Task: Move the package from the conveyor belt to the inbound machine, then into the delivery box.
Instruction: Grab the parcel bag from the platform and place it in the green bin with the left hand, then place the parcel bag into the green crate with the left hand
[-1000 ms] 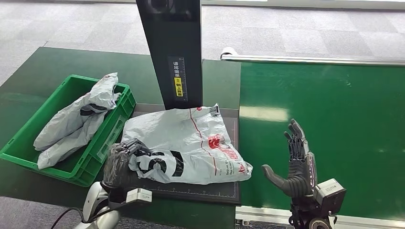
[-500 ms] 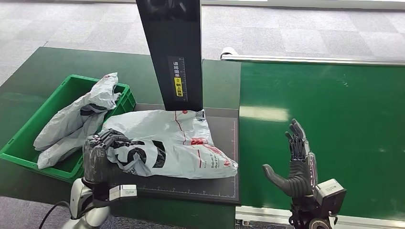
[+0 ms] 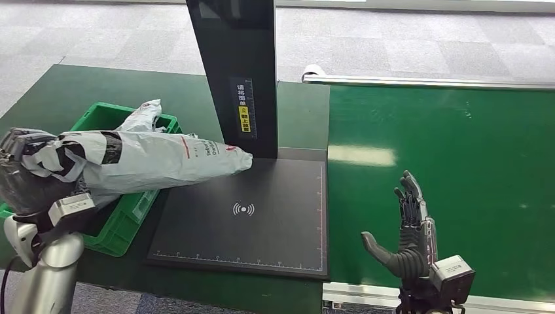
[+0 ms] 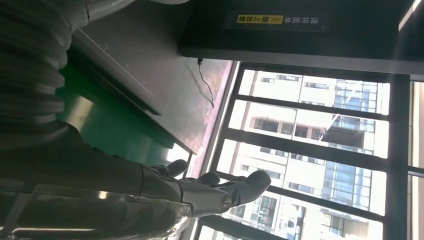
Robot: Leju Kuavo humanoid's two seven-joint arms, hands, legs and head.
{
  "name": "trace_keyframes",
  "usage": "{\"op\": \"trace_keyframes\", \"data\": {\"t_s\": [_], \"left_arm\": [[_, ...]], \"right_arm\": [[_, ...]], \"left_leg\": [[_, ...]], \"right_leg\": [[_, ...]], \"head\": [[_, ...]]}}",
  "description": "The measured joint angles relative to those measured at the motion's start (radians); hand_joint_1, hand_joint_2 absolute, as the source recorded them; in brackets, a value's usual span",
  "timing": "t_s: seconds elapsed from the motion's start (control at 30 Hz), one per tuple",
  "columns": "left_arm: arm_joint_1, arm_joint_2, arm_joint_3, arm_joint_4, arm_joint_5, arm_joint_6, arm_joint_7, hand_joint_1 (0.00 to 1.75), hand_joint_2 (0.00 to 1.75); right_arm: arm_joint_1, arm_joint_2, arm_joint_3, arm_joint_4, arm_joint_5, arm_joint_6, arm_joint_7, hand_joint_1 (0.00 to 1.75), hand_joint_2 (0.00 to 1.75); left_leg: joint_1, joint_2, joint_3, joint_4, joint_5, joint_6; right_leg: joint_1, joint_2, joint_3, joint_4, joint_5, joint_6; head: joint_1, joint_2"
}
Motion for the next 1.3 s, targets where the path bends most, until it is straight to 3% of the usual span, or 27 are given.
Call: {"op": "trace_keyframes", "data": {"t_s": [0.13, 0.27, 0.67, 0.87, 1.1, 1.3], "left_arm": [[-0.014, 0.027, 0.103, 0.001, 0.06, 0.0, -0.046, 1.75, 1.75], [-0.016, 0.039, 0.151, 0.001, 0.07, 0.0, -0.058, 1.75, 1.75], [-0.017, 0.045, 0.183, 0.001, 0.071, 0.0, -0.062, 1.75, 1.75], [-0.025, 0.058, 0.2, 0.002, 0.154, 0.0, -0.091, 1.75, 1.75], [-0.088, 0.115, 0.223, 0.046, 0.37, 0.0, -0.103, 1.75, 1.75], [-0.166, 0.172, 0.241, 0.165, 0.39, -0.002, -0.095, 1.75, 1.75]], "right_arm": [[-0.015, 0.005, 0.0, 0.007, 0.012, 0.0, 0.0, 0.0, 1.75], [-0.025, 0.01, 0.0, 0.014, 0.015, 0.0, 0.0, 0.0, 1.75], [-0.032, 0.017, 0.0, 0.025, 0.015, 0.0, 0.0, 0.0, 1.75], [-0.039, 0.017, 0.0, 0.036, 0.019, -0.004, -0.001, 0.0, 1.75], [-0.04, 0.018, 0.0, 0.045, 0.023, -0.016, -0.004, 0.0, 1.75], [-0.047, 0.021, 0.0, 0.048, 0.027, -0.017, -0.004, 0.0, 1.75]], "left_leg": [[0.0, 0.0, 0.0, 0.0, 0.0, 0.0], [0.0, 0.0, 0.0, 0.0, 0.0, 0.0], [0.0, 0.0, 0.0, 0.0, 0.0, 0.0], [0.0, 0.0, 0.0, 0.0, 0.0, 0.0], [0.0, 0.0, 0.0, 0.0, 0.0, 0.0], [0.0, 0.0, 0.0, 0.0, 0.0, 0.0]], "right_leg": [[0.0, 0.0, -0.001, 0.0, 0.0, 0.0], [0.0, 0.0, 0.0, 0.0, 0.0, 0.0], [0.0, 0.0, 0.0, 0.0, 0.0, 0.0], [0.0, 0.0, 0.0, 0.0, 0.0, 0.0], [0.0, 0.0, 0.0, 0.0, 0.0, 0.0], [0.0, 0.0, 0.0, 0.0, 0.0, 0.0]], "head": [[0.0, 0.0], [0.0, 0.0], [0.0, 0.0], [0.0, 0.0], [0.0, 0.0], [0.0, 0.0]]}}
